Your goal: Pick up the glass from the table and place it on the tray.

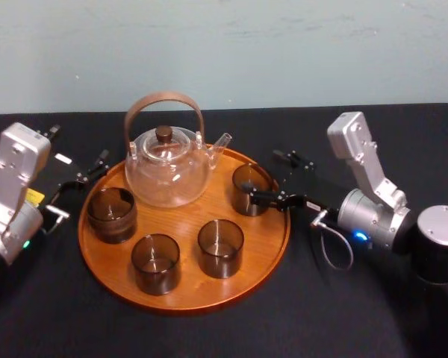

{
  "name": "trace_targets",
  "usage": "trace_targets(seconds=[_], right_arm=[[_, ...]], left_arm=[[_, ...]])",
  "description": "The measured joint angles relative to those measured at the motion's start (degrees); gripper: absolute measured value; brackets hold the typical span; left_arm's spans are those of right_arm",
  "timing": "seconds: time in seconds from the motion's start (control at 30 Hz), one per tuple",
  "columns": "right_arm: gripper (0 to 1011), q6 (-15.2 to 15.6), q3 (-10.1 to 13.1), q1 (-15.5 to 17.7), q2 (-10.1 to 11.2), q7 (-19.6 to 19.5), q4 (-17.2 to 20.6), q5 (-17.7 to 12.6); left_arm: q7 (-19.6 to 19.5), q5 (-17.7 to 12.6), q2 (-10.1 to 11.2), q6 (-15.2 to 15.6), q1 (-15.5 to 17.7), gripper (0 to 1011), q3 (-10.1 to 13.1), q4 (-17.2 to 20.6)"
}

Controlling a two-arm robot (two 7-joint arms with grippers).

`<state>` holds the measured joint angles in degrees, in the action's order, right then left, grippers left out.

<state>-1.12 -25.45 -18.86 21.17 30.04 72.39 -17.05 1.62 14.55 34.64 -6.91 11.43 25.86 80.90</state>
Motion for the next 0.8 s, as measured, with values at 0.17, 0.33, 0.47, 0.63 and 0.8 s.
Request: trace_targets(seconds=[0.17,0.33,0.47,0.63,0.8], right_arm=[[1002,-0.1,1.1,1.5,1.3,-0.4,3.3,-0.8],[1002,-0.6,2.1,3.1,2.6,-1.3,6.2,-1.1],[1002,-1.4,3.2,4.8,3.7,-2.7,8.3,-0.9],[1002,-2.5,5.3,7.1,4.8,-4.3,9.9,-0.5],[1002,-3.7,8.2,9.5,5.7,-5.4,10.2,-1.1]], left_arm=[[0.0,0.0,0.0,0.0,0.0,1001,0.0,0.0],[0.0,0.0,0.0,0.0,0.0,1001,0.0,0.0],[0.0,0.0,0.0,0.0,0.0,1001,0.0,0.0],[0.0,0.0,0.0,0.0,0.0,1001,0.0,0.0],[0.0,0.0,0.0,0.0,0.0,1001,0.0,0.0]])
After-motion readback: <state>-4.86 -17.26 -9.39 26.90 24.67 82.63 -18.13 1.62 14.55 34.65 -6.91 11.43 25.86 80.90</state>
